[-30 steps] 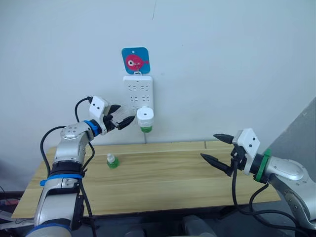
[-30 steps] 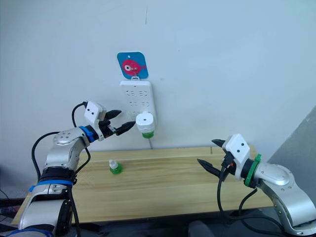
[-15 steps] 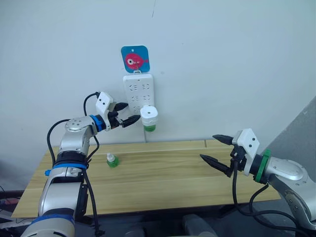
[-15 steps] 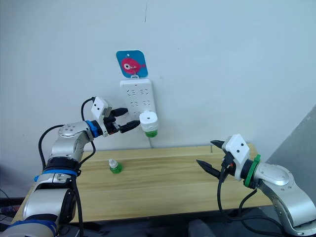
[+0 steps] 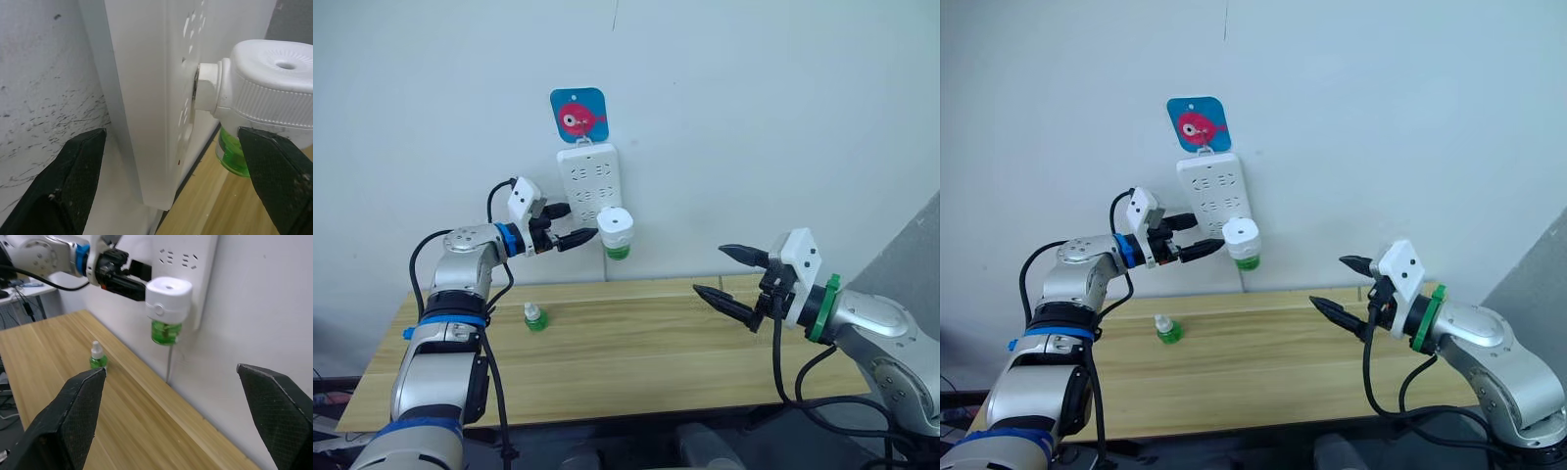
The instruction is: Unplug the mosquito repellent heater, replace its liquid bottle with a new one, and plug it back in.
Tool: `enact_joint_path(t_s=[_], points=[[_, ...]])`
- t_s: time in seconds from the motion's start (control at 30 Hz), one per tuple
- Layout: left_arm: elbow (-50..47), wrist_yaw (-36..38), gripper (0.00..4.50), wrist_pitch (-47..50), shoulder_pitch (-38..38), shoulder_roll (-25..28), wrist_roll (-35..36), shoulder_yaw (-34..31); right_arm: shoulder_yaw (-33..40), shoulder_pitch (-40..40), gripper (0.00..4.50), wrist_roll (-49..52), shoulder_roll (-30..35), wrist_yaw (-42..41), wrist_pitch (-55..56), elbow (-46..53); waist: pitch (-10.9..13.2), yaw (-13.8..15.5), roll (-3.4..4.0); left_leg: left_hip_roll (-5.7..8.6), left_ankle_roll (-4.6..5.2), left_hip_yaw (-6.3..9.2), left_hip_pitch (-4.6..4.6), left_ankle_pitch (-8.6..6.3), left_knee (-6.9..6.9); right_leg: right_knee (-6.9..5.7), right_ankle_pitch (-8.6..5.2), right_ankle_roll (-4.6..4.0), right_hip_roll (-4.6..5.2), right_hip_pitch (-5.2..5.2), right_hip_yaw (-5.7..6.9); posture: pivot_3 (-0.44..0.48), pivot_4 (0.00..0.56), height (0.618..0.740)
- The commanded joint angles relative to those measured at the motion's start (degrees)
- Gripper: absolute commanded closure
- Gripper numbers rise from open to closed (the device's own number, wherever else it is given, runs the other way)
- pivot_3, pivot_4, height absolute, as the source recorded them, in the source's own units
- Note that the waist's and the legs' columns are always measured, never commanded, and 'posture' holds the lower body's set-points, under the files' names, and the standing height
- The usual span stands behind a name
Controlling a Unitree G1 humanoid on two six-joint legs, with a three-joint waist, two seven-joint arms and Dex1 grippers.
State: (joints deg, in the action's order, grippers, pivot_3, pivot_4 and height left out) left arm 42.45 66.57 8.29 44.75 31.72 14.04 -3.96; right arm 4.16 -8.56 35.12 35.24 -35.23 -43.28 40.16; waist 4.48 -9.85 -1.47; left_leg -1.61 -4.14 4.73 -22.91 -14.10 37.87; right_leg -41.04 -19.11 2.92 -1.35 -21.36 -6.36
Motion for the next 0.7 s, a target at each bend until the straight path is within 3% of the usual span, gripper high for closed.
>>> enact_joint_path(t_s=[0.03,0.37,0.47,0.7], points=[[-2.88,3.15,0.00,1.90,2.67,0.90,1.72,-0.17,0.00,-1.55,0.03,1.66,-0.08,0.67,-0.41,1.84,0.04,-0.01,0.00,0.00,0.00,0.01,0.00,0.00,0.00,0.00,0.00,0.00,0.00,0.00,0.01,-0.208,0.058,0.692],[0.90,3.11,0.00,0.54,5.81,0.32,0.84,-0.51,-0.91,-2.74,0.03,3.18,0.23,1.26,-1.40,2.12,0.19,-0.08,-0.03,0.00,0.00,0.04,-0.02,0.00,0.00,0.01,0.00,0.00,0.01,-0.01,0.05,-0.218,0.055,0.692],[1.85,2.68,0.56,-0.59,6.18,0.16,0.50,-0.43,-1.10,-2.94,0.00,3.29,0.11,1.40,-1.43,2.12,0.20,-0.10,-0.03,0.00,0.00,0.05,-0.02,0.00,0.00,0.01,0.00,0.00,0.01,-0.01,0.05,-0.220,0.053,0.692],[2.46,2.41,2.79,-1.89,6.53,-1.06,0.40,-0.35,-2.47,-5.17,0.00,3.61,-3.24,4.02,-1.27,1.03,0.20,-0.55,-0.05,0.00,0.00,0.09,-0.05,0.00,0.00,0.02,0.00,0.00,0.02,-0.02,0.08,-0.221,0.051,0.692]])
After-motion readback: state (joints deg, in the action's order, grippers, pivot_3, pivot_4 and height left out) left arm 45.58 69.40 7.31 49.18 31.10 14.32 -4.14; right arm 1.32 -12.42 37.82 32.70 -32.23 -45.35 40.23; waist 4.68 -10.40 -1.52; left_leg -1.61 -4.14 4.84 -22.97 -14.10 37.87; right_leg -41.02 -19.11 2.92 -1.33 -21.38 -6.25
